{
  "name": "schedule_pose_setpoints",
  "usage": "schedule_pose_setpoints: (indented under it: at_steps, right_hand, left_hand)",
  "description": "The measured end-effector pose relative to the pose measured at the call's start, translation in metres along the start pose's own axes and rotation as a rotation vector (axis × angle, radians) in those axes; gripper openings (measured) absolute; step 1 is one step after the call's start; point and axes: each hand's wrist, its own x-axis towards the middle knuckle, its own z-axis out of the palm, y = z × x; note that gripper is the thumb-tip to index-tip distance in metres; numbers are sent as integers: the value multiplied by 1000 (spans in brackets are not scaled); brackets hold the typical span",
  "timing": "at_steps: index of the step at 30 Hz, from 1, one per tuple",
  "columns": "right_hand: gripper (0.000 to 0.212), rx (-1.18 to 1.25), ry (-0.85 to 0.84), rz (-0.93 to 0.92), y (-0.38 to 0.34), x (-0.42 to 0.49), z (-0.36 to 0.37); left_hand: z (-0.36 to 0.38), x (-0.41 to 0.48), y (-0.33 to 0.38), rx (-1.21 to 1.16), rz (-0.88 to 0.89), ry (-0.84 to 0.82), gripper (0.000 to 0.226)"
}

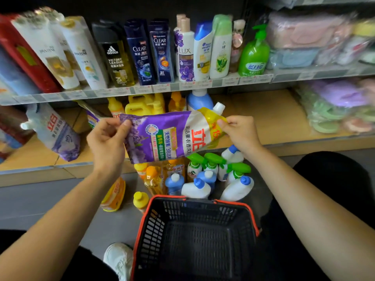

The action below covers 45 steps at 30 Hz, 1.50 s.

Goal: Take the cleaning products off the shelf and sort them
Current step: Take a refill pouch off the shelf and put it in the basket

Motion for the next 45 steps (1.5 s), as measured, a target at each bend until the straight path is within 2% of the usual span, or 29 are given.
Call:
schedule_pose_setpoints:
  at_steps: [2,3,5,6,8,10,12,13,15,16,20,23,25,27,29,32,35,37,40,43,45]
  right_hand:
    - [12,-9,-4,83,2,-1,9]
    - [18,-29,3,118,1,-3,14]
    - [49,-85,20,133,-6,-12,24]
    - [59,-91,26,94,-12,-17,29]
    - [63,-64,-53,-50,-27,-28,39]
    - [56,-62,-241,-172,-40,-40,51]
    - [44,21,-406,-192,-50,-51,62]
    - [35,71,-432,-198,-53,-55,67]
    - [19,139,-382,-231,-57,-59,73]
    - [17,170,-344,-241,-57,-60,74]
    - [20,274,-259,-223,-62,-58,66]
    - [25,312,-247,-203,-65,-52,57]
    - [25,330,-277,-196,-68,-51,53]
    - [23,333,-325,-192,-71,-51,51]
    - [24,333,-378,-185,-73,-51,49]
    - [25,363,-432,-152,-74,-50,46]
    - [23,388,-422,-120,-73,-52,45]
    - [19,445,-406,-89,-71,-51,44]
    - [16,512,-391,-54,-69,-48,41]
    - [18,523,-379,-53,-67,-47,40]
    - [23,543,-353,-32,-66,-46,39]
  left_hand:
    - [2,3,7,46,80,-2,15]
    - [4,3,9,87,129,-14,15]
    - [10,0,14,169,231,-67,18]
    - [13,-2,15,213,277,-106,21]
    - [17,-6,16,308,338,-185,20]
    - [18,-8,18,377,360,-250,10]
    - [18,-10,20,411,382,-290,6]
    - [19,-13,22,416,400,-306,5]
    - [22,-19,27,400,417,-321,4]
    - [24,-21,31,383,405,-326,5]
    - [22,-20,48,358,424,-391,2]
    - [7,-5,55,363,449,-330,5]
    - [0,2,53,369,369,-388,15]
    - [1,-1,52,257,201,-575,21]
    - [8,-11,49,218,169,-682,18]
    - [15,-19,42,250,218,-665,7]
    - [12,-22,36,254,211,-723,14]
    - [7,-25,27,276,108,-781,19]
    - [-3,-25,16,208,-108,-775,40]
    - [-15,-23,8,110,-213,-853,27]
    - [-21,-25,5,98,-192,-899,33]
